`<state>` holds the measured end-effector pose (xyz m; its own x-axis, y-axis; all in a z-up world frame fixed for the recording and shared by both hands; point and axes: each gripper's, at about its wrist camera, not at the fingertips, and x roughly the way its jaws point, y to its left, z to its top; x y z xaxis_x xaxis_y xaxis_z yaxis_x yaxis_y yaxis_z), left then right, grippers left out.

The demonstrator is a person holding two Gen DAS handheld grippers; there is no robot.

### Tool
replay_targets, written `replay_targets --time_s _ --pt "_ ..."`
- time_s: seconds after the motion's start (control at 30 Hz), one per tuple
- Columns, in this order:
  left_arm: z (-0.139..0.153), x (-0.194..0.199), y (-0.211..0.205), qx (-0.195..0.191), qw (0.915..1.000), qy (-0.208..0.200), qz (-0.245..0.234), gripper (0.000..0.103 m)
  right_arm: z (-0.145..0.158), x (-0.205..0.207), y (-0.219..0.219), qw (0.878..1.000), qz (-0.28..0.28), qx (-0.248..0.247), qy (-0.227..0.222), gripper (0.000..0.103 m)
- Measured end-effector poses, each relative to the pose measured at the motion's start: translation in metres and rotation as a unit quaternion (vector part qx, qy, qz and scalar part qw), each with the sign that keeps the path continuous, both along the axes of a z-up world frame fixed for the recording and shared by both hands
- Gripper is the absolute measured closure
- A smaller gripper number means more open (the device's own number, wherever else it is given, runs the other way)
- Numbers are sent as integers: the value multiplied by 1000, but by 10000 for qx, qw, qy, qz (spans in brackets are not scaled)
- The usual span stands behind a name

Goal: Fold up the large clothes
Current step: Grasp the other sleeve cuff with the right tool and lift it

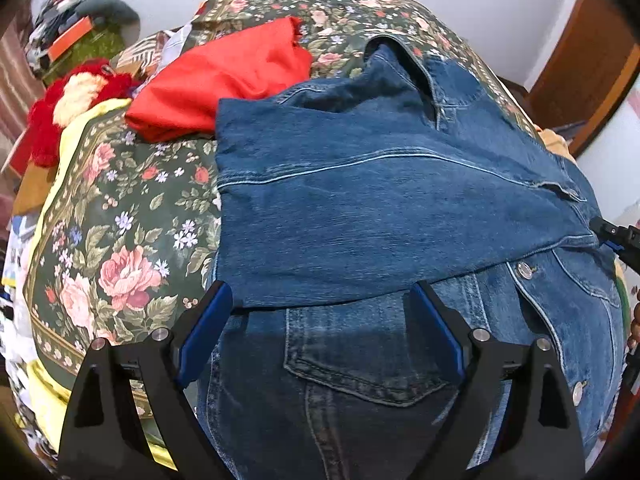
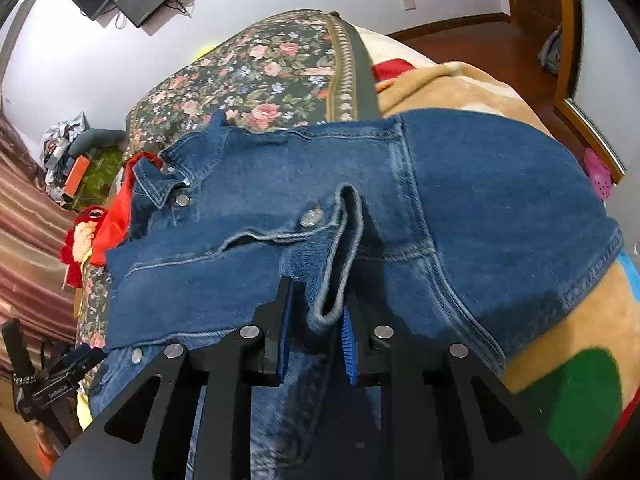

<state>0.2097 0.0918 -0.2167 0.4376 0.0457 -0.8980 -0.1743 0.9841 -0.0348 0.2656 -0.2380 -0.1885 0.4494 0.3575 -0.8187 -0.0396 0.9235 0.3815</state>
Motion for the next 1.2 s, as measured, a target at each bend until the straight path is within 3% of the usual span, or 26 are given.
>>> replay_targets --time_s 0.1,0.27,0.33,0.4,0.57,0.83,1.2 --pt "3 4 -6 -16 10000 -22 -79 13 1 -3 -16 9997 -139 -196 -5 83" --pt "14 15 -20 -58 9996 -161 -237 13 13 -9 -55 9982 -603 -31 -30 81" --pt "19 20 -26 -57 9992 -233 -305 13 23 -13 -75 9962 -851 -28 -157 73" --pt "25 25 -33 -57 9987 -320 -382 13 32 -18 -92 9935 -1100 -17 -287 54" --pt "35 35 -48 -108 9974 -477 -520 13 38 -28 -136 9809 -1908 -14 -375 25" --pt "22 40 -64 -111 9974 -294 -642 13 -18 -27 -176 9654 -2392 938 440 25" --pt "9 43 -49 -205 9991 -96 -360 13 -53 11 -200 9437 -2869 1510 651 23"
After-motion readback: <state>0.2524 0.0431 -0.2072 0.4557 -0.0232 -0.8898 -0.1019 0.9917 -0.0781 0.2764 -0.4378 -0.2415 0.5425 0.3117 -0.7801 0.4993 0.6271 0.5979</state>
